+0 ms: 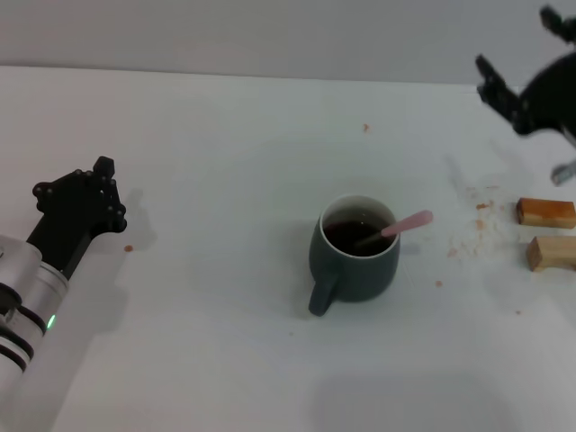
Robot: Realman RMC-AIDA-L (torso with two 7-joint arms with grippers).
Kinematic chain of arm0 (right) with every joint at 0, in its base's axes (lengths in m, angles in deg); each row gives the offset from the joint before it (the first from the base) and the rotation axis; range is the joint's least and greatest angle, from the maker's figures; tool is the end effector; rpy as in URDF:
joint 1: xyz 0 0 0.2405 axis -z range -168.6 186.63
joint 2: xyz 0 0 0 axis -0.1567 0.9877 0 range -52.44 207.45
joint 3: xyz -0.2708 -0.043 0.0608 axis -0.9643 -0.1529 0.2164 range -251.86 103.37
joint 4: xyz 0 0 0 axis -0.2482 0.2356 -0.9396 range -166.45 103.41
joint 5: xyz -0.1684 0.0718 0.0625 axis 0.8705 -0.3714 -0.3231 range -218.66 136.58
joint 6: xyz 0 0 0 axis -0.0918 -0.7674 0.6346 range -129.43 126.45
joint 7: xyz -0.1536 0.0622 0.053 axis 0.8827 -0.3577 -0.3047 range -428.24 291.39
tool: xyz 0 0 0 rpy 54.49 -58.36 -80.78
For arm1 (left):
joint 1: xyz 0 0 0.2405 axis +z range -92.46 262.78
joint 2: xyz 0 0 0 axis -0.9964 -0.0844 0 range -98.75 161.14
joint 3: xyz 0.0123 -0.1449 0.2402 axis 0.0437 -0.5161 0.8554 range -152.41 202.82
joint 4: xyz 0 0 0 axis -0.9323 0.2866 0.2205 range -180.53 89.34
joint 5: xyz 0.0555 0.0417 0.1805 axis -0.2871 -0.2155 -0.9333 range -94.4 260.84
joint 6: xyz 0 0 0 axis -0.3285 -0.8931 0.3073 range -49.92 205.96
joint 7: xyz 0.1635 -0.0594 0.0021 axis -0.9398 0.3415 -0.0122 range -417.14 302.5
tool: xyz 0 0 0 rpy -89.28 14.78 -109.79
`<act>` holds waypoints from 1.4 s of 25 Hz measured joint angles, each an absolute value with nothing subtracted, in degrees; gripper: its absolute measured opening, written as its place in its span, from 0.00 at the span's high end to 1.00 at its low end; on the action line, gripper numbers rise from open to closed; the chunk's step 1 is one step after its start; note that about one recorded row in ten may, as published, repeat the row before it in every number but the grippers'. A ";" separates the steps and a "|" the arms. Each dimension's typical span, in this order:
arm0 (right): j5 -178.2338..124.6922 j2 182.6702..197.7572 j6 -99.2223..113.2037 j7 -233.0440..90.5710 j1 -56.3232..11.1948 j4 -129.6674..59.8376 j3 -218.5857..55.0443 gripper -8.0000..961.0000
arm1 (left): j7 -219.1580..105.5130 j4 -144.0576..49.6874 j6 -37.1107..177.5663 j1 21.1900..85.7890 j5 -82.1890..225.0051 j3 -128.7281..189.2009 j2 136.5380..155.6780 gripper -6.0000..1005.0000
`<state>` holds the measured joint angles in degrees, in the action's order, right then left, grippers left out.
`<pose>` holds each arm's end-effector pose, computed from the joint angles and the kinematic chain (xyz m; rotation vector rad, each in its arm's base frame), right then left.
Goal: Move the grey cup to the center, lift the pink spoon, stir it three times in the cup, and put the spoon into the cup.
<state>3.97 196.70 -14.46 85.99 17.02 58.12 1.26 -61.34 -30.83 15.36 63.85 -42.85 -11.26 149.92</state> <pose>0.2121 0.3182 0.0131 -1.8584 0.0301 0.3116 -0.3322 0.3380 -0.0564 -1.7650 -0.4353 -0.5270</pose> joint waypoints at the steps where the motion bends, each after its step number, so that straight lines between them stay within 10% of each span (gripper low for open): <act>1: 2.63 196.82 -17.90 88.49 17.78 56.49 2.20 0.32 | -61.35 -30.80 15.40 63.91 -42.82 -11.57 149.92 1.00; 12: -16.58 197.09 -39.58 96.63 14.91 36.94 13.94 0.32 | -61.36 -30.58 17.11 63.95 -42.80 -12.95 149.94 1.00; 26: -27.11 196.96 21.78 96.68 6.50 57.00 27.23 0.32 | -61.36 -30.00 19.82 63.09 -42.82 -12.91 150.12 1.00; 35: 18.54 196.77 53.08 65.60 -3.16 52.70 21.79 0.32 | -61.37 -29.37 19.85 63.31 -42.88 -12.56 150.16 1.00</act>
<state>18.54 196.77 53.08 65.60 -3.16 52.70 21.79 -61.37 -29.37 19.85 63.31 -42.88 -12.56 150.16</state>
